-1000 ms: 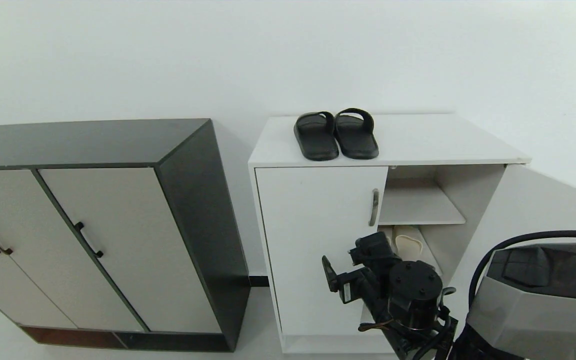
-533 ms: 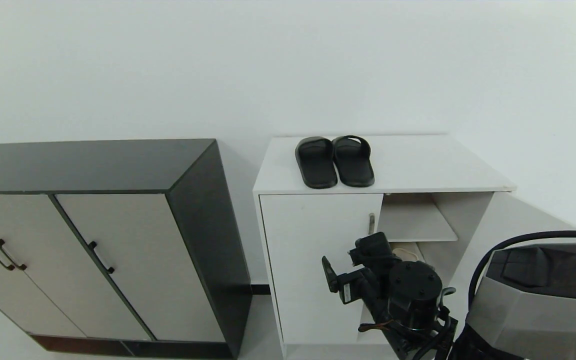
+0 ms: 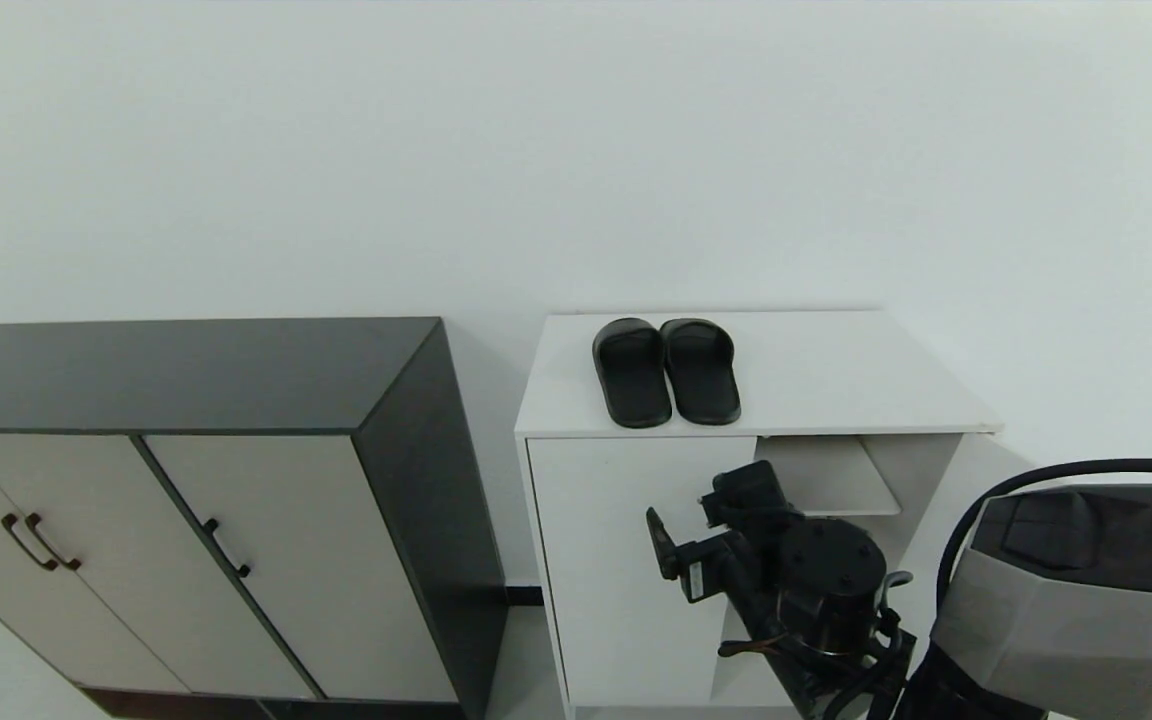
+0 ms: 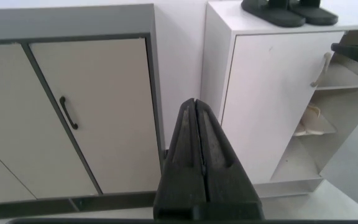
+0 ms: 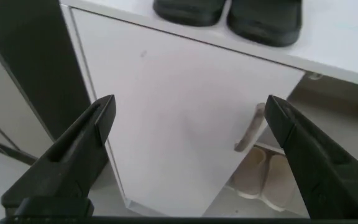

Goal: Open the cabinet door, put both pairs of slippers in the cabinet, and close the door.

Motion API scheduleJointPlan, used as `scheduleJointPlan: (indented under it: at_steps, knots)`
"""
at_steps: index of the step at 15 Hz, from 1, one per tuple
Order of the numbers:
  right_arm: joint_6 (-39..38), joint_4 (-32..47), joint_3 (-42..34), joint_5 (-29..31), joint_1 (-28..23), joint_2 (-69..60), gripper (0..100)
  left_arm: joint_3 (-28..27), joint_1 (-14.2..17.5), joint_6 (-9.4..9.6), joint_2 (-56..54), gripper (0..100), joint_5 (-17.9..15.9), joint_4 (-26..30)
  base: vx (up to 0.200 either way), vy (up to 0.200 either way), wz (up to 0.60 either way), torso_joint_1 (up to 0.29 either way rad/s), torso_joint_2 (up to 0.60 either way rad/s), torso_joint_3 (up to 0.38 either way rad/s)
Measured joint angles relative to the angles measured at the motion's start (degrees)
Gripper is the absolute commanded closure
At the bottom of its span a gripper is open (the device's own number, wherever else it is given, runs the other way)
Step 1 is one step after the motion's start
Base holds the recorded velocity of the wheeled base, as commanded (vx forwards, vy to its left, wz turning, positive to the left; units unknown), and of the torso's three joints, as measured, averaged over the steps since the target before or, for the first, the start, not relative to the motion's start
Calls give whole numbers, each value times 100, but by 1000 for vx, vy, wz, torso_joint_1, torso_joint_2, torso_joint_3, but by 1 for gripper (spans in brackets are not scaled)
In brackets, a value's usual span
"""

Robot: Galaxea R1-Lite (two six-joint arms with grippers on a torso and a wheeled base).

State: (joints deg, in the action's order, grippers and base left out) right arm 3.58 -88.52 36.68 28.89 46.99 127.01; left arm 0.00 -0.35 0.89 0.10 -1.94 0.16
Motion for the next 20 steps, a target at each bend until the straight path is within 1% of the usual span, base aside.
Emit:
scheduleJointPlan:
  at_steps: [2, 3, 4, 5, 6, 7, 8, 10, 11, 13, 15, 20]
  knots:
    - [482, -129, 110, 4, -160, 11, 0, 0, 0, 0, 0, 100, 2, 0, 0, 0, 0, 13, -25, -13]
    - [594, -52, 188, 12, -223, -41, 0, 0, 0, 0, 0, 100, 0, 2, 0, 0, 0, 0, 0, 0]
    - [596, 499, 361, 23, -254, -152, 0, 0, 0, 4, 0, 100, -5, 2, 0, 0, 0, 0, 0, 0]
    - [500, 1284, 560, 66, -257, -306, 0, 0, 0, 6, 0, 100, -6, 2, 0, 0, 0, 0, 0, 0]
    - [284, 2231, 887, 236, -251, -488, 0, 0, 0, 6, 0, 100, -5, 2, 0, 0, 0, 0, 0, 0]
    - [11, 3033, 1290, 452, -212, -647, 0, 0, -2, 6, 0, 100, -6, 2, 0, 0, 0, 0, 0, 0]
    - [-277, 3662, 1759, 683, -157, -778, 0, 0, 2, 12, 0, 100, -6, 2, 0, 0, 0, 0, 0, 0]
    - [-724, 4736, 2776, 1136, -15, -976, 0, 0, 0, 11, 0, 100, -5, 2, 0, 0, 0, 0, 0, 0]
    - [-853, 4959, 3171, 1270, 46, -1028, 0, 0, 2, 9, 0, 100, -6, 2, 0, 0, 0, 0, 0, 0]
    - [-972, 5110, 3558, 1360, 143, -1051, 0, 0, 2, 6, 0, 100, -5, 2, 0, 0, 0, 0, 0, 0]
    - [-1100, 5097, 3644, 1362, 157, -1025, 0, 0, 0, -16, 0, 100, 6, 2, 200, 0, 0, 0, 0, 2]
    - [-1124, 5097, 3672, 1362, 110, -827, 0, 0, 2, -18, 0, 100, 9, 2, 200, 0, 0, 11, 2, 3]
